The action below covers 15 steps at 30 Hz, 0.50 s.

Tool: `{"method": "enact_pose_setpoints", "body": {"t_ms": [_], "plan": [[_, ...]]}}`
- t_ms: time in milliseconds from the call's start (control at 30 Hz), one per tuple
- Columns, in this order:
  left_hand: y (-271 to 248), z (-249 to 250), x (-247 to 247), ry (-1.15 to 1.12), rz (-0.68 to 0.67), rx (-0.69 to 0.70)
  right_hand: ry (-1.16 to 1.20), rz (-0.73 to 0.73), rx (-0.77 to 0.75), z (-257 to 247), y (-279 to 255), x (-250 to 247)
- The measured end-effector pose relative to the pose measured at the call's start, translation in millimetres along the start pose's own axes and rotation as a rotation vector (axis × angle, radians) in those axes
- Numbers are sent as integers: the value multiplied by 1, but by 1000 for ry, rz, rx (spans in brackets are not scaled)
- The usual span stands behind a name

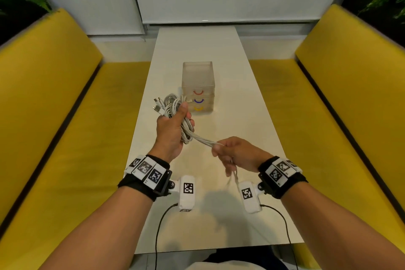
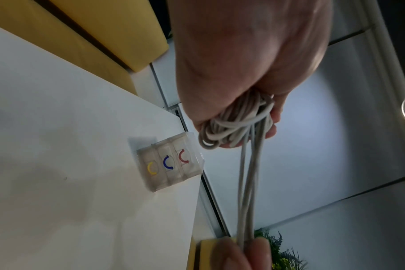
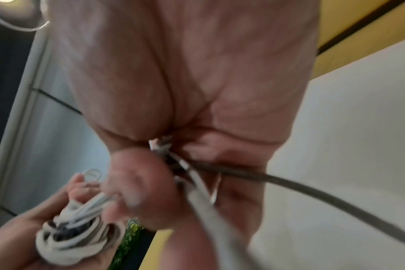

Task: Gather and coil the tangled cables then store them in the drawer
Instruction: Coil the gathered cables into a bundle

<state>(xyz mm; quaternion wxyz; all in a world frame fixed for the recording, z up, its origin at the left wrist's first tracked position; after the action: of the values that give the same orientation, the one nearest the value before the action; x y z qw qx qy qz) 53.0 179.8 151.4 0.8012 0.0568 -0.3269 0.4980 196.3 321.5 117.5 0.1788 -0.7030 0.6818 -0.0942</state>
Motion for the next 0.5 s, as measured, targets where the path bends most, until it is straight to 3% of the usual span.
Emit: {"method": "enact_pose_setpoints", "body": {"t_ms": [267, 500], "plan": [[1, -2, 0, -21, 19, -21, -22, 72, 151, -9, -9, -21], [0, -3, 4, 238, 6, 67, -132, 371, 220, -40, -3, -12]]}}
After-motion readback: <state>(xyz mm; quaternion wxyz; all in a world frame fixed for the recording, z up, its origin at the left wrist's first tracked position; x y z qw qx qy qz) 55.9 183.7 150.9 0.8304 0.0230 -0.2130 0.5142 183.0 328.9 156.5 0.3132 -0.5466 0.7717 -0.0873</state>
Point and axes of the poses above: each hand's wrist, its own y-axis towards the middle knuckle, its own x-axis out of the palm, z = x × y, the point moved 1 cm from there along y, towards the middle knuckle, and after that the axes turned 11 degrees about -y, right-handed, at the moved point
